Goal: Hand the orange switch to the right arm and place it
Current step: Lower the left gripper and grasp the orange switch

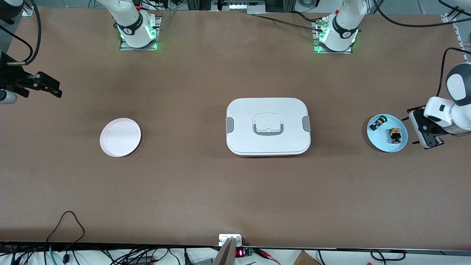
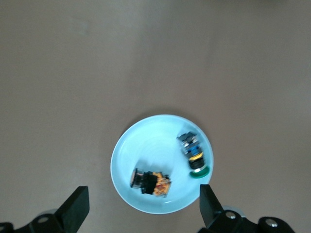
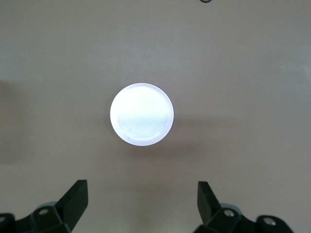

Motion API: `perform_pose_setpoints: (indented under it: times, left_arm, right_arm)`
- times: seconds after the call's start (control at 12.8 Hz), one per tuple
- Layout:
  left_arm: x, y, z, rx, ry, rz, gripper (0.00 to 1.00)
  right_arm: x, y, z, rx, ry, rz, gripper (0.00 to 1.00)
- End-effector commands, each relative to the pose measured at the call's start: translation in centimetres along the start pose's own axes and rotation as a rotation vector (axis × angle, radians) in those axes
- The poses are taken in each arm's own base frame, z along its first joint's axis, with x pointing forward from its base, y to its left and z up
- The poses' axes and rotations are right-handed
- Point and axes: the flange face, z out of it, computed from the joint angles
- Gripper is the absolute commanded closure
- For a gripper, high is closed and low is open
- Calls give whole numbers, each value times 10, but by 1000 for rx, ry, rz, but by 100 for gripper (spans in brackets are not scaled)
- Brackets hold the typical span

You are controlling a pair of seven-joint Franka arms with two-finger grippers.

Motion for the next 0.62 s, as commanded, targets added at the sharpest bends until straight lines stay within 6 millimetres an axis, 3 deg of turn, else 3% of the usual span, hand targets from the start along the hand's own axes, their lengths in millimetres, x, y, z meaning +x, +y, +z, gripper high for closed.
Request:
perform_pose_setpoints:
  times: [0.0, 0.23, 0.55]
  left_arm:
    - [-25, -8, 38, 1, -2, 89, 0]
    - [-54, -14, 83, -19, 14, 181, 0]
    - [-69, -20, 119, -9, 23, 206, 0]
  right_arm:
    - [1, -1, -5, -1, -4, -5, 0]
    - [2, -1, -4, -2, -5, -6, 0]
    - [1, -4, -5, -2, -4, -11, 0]
